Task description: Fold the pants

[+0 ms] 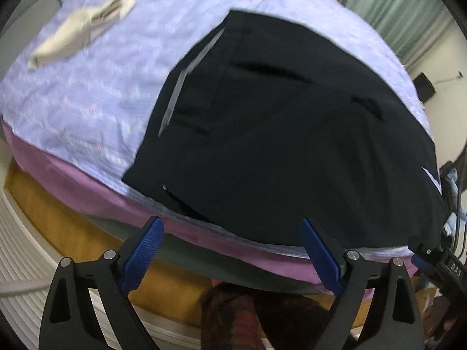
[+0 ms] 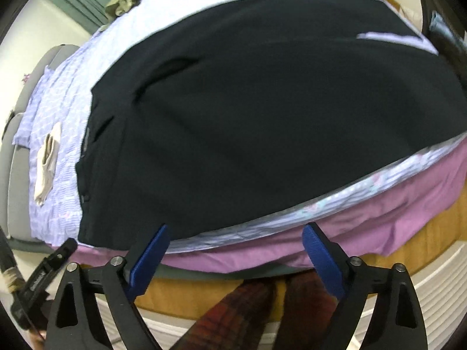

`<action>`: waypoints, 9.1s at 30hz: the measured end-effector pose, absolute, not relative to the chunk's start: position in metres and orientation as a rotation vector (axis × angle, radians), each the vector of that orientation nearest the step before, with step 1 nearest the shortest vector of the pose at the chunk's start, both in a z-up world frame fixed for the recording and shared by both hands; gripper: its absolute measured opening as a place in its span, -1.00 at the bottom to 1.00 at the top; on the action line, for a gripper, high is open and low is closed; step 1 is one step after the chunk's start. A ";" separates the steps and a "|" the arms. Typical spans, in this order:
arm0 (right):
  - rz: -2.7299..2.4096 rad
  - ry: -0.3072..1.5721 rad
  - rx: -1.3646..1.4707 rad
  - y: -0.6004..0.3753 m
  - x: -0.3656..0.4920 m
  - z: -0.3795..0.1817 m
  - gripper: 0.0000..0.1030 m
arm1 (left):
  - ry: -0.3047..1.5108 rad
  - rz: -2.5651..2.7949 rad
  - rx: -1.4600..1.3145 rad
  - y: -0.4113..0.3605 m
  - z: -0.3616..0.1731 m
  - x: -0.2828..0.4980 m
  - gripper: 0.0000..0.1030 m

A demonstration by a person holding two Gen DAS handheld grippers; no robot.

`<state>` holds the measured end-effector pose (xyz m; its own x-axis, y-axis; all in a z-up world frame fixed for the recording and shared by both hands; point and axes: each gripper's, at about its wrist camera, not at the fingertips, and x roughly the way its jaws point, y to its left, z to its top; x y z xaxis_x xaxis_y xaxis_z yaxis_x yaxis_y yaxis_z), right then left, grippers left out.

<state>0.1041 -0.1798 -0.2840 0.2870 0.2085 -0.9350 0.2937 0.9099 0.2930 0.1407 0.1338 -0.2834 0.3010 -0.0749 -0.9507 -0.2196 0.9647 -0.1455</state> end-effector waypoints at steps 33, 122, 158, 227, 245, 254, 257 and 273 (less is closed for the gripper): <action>-0.077 1.282 0.671 -0.218 0.151 -0.349 0.40 | 1.248 0.087 -0.187 0.105 -0.291 0.180 -0.85; -0.074 1.210 0.078 -0.366 0.224 -0.214 0.32 | 1.165 -0.333 0.067 -0.152 -0.211 0.261 0.58; -0.137 0.960 -0.167 -0.617 0.415 -0.188 -0.93 | 1.109 -0.253 0.099 -0.353 -0.219 0.343 0.57; -0.284 1.033 0.541 -0.715 0.315 -0.315 -0.32 | 1.041 -0.282 0.299 -0.403 -0.278 0.315 0.56; 0.531 1.114 0.212 -0.330 0.288 -0.275 -0.30 | 1.080 0.344 0.165 -0.087 -0.248 0.227 0.56; 0.721 1.172 0.115 -0.196 0.285 -0.331 -0.31 | 1.064 0.462 0.024 -0.008 -0.275 0.207 0.56; 0.713 1.193 0.101 -0.178 0.290 -0.349 -0.31 | 1.064 0.460 -0.006 -0.005 -0.280 0.201 0.56; 0.672 0.935 -0.111 -0.142 0.313 -0.313 -0.31 | 1.035 0.483 -0.043 0.015 -0.282 0.191 0.56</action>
<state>0.3127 -0.1418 -0.3133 0.4078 0.4861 -0.7729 -0.5784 0.7925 0.1932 0.1908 0.0152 -0.2815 0.4154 0.3649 -0.8332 -0.4044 0.8946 0.1902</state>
